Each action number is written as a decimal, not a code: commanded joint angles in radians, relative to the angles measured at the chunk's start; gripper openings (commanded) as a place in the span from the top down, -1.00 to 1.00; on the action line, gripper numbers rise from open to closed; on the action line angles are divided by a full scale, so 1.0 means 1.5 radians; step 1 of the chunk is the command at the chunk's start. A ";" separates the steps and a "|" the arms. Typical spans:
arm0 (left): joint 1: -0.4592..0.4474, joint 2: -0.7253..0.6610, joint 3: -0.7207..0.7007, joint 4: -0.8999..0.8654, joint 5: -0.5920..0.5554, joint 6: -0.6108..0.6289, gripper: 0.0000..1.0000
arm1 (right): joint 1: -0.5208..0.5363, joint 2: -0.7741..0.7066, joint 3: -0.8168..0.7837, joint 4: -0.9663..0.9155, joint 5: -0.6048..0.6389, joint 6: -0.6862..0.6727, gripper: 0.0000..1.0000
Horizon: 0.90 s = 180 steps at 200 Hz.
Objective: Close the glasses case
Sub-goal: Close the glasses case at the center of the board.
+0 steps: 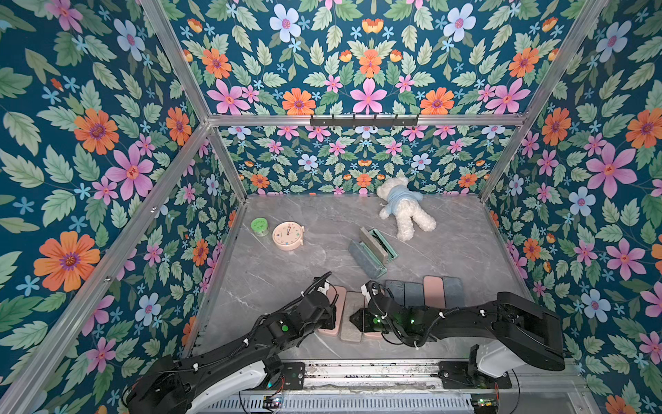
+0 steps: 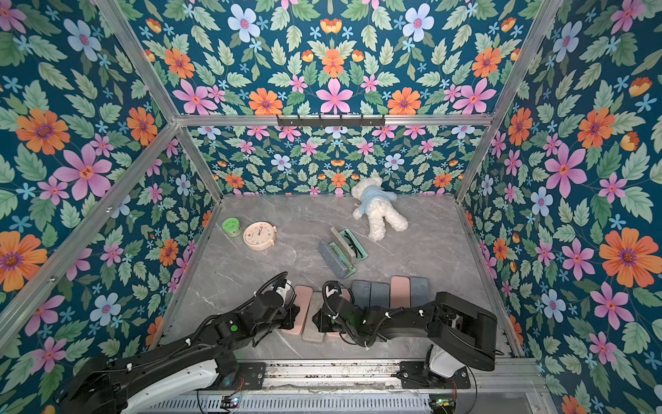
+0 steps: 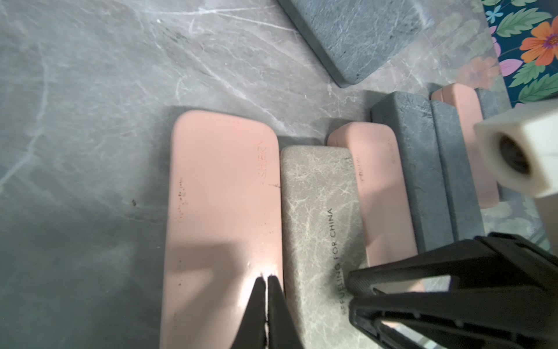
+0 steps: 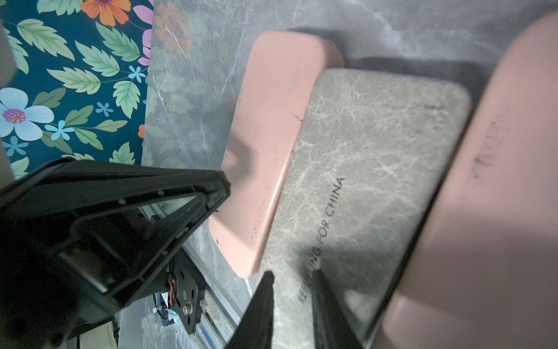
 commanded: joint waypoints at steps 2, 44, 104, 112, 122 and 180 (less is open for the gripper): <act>0.001 -0.026 0.009 -0.021 -0.025 -0.004 0.79 | -0.003 -0.012 0.003 -0.054 0.015 -0.009 0.48; 0.002 -0.042 0.018 -0.089 -0.090 -0.031 0.47 | -0.007 -0.054 0.013 -0.082 0.015 -0.042 0.42; 0.002 0.013 0.028 -0.161 -0.202 -0.081 0.35 | -0.016 -0.157 0.020 -0.172 0.029 -0.090 0.09; 0.002 0.014 0.026 -0.161 -0.203 -0.085 0.42 | -0.019 -0.171 0.019 -0.185 0.032 -0.093 0.07; 0.002 0.015 0.022 -0.160 -0.201 -0.088 0.52 | -0.023 -0.186 0.018 -0.196 0.031 -0.097 0.03; 0.001 0.038 -0.015 -0.104 -0.139 -0.087 1.00 | -0.042 -0.228 0.014 -0.237 0.023 -0.105 -0.02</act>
